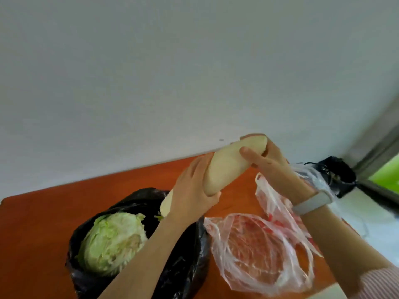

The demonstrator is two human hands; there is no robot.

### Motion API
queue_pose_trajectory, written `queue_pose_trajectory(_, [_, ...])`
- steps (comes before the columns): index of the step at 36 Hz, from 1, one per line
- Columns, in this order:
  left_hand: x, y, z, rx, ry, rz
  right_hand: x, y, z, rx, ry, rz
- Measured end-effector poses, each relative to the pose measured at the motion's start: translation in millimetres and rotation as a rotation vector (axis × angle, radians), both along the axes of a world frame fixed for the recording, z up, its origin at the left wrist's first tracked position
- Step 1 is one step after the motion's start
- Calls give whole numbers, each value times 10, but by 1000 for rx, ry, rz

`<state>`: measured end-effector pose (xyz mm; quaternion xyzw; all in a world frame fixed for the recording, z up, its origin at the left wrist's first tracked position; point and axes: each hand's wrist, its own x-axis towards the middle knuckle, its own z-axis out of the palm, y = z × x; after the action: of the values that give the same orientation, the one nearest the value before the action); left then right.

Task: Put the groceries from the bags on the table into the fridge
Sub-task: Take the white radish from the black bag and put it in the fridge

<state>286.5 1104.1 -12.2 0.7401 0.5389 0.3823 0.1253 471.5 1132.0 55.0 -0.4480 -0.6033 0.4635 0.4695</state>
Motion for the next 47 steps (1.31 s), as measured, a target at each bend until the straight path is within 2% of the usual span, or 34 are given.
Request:
queue_pose_trajectory(2, [235, 28, 100, 127, 135, -76, 443, -211, 149, -24, -98, 0])
queue_pose_trajectory(7, [1038, -122, 328, 403, 433, -349, 1475, -943, 320, -140, -561, -42])
queue_pose_trajectory(10, [1712, -371, 439, 510, 504, -571, 1899, -1498, 320, -180, -941, -83])
queue_pose_trajectory(12, [2209, -616, 479, 548, 509, -689, 2204, -1917, 299, -232, -1030, -176])
queue_pose_trajectory(21, [4568, -2149, 385, 689, 364, -1082, 3848, -4315, 88, -282, -911, -731])
queue_pose_trajectory(29, [6372, -3715, 391, 803, 115, -1354, 4650, -6290, -138, -433, -468, -1296])
queue_pose_trajectory(36, [7544, -4991, 458, 483, 4, -1515, 5131, -7321, -292, -323, -169, -1762])
queue_pose_trajectory(39, [7975, -5425, 444, 214, -121, -1666, 5413, -7584, -319, -251, -91, -1876])
queue_pose_trajectory(44, [8843, -6175, 604, -355, -332, -1902, 6192, -8052, -313, -169, -25, -2015])
queue_pose_trajectory(47, [9432, -6479, 841, -543, -391, -1936, 6778, -8286, -200, -132, -18, -2046])
